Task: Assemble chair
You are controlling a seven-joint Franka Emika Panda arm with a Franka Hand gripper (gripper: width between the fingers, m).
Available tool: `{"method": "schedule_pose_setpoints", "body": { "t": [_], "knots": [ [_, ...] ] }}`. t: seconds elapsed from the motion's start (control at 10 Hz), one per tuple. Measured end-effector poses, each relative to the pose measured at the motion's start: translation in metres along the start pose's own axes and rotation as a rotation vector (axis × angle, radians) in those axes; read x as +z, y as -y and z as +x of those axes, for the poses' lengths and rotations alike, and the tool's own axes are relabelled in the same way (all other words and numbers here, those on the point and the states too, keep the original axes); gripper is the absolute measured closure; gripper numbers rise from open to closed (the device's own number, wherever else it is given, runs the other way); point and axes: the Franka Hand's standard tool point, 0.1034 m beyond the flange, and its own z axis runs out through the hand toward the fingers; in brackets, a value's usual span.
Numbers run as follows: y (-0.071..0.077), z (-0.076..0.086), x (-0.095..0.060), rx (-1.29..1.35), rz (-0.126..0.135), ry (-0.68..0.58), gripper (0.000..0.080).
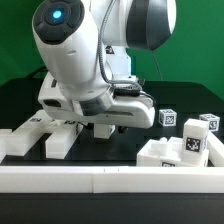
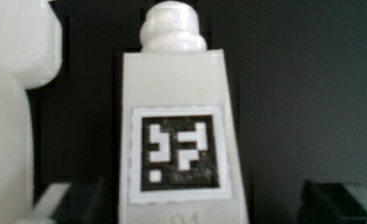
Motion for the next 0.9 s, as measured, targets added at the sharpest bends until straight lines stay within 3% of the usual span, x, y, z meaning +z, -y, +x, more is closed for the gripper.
{"method": "schedule_pose_setpoints", "body": {
  "t": [0.1,0.5,0.9],
  "knots": [
    [-0.001,0.000,0.001,0.002,0.001,0.001,0.0513],
    [-0.002,-0.001,-0.007,0.003,0.010,0.000,0.0511],
    [0.021,-0.021,-0.051,0.042,0.035,-0.017,0.0509]
  ]
}}
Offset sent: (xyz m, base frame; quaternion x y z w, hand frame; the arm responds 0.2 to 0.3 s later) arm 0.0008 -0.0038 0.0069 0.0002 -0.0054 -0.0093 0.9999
